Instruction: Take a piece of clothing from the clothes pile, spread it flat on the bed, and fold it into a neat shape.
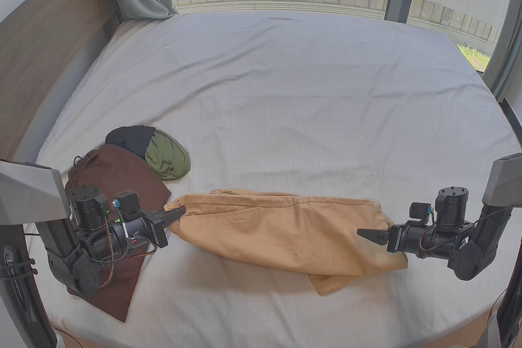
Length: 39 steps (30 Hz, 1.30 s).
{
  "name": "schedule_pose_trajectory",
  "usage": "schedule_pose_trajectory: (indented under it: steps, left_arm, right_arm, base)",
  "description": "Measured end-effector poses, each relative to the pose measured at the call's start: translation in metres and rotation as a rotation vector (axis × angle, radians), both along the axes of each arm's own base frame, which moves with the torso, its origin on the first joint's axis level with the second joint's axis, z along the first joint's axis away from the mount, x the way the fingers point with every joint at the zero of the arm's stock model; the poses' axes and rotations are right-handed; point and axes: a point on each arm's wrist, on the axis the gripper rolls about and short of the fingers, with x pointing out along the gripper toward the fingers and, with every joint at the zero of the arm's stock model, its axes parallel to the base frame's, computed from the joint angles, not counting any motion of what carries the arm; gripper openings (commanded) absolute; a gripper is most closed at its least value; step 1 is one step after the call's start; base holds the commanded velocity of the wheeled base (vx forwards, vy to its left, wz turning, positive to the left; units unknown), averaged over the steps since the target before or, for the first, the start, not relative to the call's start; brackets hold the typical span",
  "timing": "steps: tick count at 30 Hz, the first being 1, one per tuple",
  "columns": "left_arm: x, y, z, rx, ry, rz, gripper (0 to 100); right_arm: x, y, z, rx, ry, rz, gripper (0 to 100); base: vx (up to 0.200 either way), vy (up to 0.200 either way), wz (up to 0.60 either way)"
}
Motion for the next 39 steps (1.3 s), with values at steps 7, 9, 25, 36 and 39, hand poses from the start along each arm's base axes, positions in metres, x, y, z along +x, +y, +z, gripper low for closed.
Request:
schedule_pose_trajectory:
  steps: [7, 9, 25, 36, 39]
  left_arm:
    - [0.0, 0.0, 0.0, 0.0, 0.0, 0.0, 0]
    - [0.0, 0.0, 0.0, 0.0, 0.0, -0.001, 0]
    - [0.0, -0.001, 0.0, -0.001, -0.001, -0.002, 0]
    - [0.0, -0.001, 0.0, -0.001, -0.002, -0.001, 0]
    - [0.0, -0.001, 0.001, -0.001, -0.003, -0.001, 0]
  right_arm:
    - [0.009, -0.001, -0.005, 0.003, 0.0, -0.015, 100]
    - [0.012, -0.001, -0.004, 0.004, -0.01, -0.023, 100]
    - [0.037, 0.0, -0.005, 0.079, -0.146, -0.074, 100]
    - [0.044, -0.002, -0.015, 0.1, -0.122, -0.093, 100]
    - [0.047, -0.003, -0.014, 0.107, -0.134, -0.093, 100]
  base:
    - [0.0, 0.0, 0.0]
    - [0.0, 0.0, 0.0]
    - [0.0, 0.0, 0.0]
    - [0.0, 0.0, 0.0]
    - [0.0, 0.0, 0.0]
